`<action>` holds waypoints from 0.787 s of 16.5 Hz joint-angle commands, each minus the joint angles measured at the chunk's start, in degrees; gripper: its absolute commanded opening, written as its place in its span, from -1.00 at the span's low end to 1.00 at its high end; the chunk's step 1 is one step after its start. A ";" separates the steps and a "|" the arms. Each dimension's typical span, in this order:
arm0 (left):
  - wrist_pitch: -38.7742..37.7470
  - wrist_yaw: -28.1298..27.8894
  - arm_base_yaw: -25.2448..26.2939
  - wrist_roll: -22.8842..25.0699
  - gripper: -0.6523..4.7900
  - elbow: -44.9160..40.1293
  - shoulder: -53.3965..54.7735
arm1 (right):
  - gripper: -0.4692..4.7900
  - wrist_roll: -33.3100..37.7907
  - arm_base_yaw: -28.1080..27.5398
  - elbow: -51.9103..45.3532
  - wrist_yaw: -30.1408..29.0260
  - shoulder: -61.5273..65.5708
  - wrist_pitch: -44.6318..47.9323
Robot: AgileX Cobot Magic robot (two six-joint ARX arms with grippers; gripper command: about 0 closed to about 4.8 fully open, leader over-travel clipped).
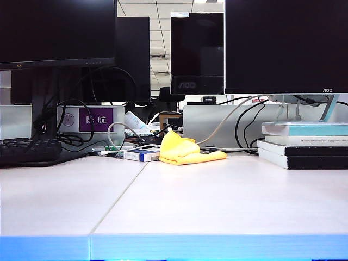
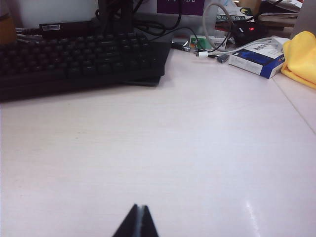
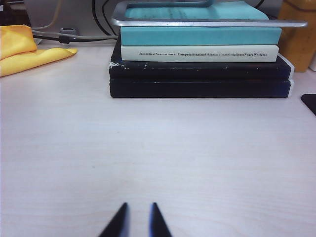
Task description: Wipe the table from front to back using the rag.
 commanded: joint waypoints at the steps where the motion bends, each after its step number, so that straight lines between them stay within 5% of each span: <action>1: -1.07 0.33 -0.04 0.07 -0.78 -0.15 -0.15 | -0.62 0.09 -0.07 -0.39 0.22 -0.07 0.37; 3: -1.07 0.33 -0.04 0.07 -0.78 -0.15 -0.13 | -0.84 0.09 -0.07 -0.39 0.22 -0.07 0.35; 13: 7.17 -0.68 -0.07 -2.97 -0.78 5.33 0.26 | -0.84 8.02 -0.04 5.77 3.72 -0.04 3.37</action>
